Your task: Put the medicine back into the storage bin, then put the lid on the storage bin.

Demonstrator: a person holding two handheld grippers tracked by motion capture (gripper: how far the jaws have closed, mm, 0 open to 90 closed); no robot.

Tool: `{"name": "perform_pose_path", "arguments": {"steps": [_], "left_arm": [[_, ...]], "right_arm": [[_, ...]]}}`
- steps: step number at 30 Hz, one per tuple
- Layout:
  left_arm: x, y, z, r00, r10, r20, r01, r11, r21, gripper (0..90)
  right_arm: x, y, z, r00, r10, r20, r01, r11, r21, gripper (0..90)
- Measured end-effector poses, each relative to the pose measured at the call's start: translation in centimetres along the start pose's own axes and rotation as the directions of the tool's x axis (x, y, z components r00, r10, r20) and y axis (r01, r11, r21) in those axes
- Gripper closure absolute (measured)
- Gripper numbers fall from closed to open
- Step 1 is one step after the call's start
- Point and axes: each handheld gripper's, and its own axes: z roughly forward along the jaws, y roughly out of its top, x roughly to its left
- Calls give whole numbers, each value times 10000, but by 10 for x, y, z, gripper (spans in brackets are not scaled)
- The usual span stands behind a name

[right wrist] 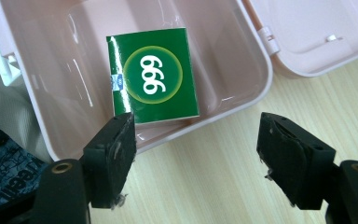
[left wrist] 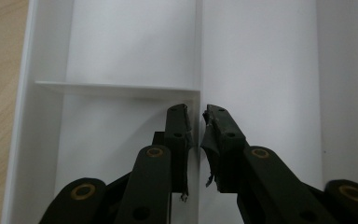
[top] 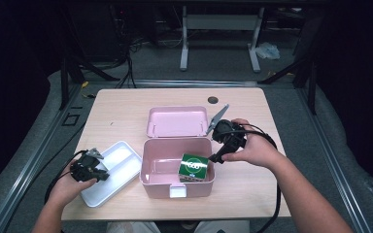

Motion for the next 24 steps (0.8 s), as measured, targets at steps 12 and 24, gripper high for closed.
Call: {"name": "perform_pose_path", "arguments": {"steps": [12,24], "left_arm": [[-2,4,1,9993,351,-139,-348,9993,164,893],[2,6,-1,9991,418,-51,-416,9985,348,896]], "right_arm": [[0,-9,-2,9998,173,16,-172,9998,-135,279],[0,-13,-4,9997,248,47,-247,9995,-215,284]]}}
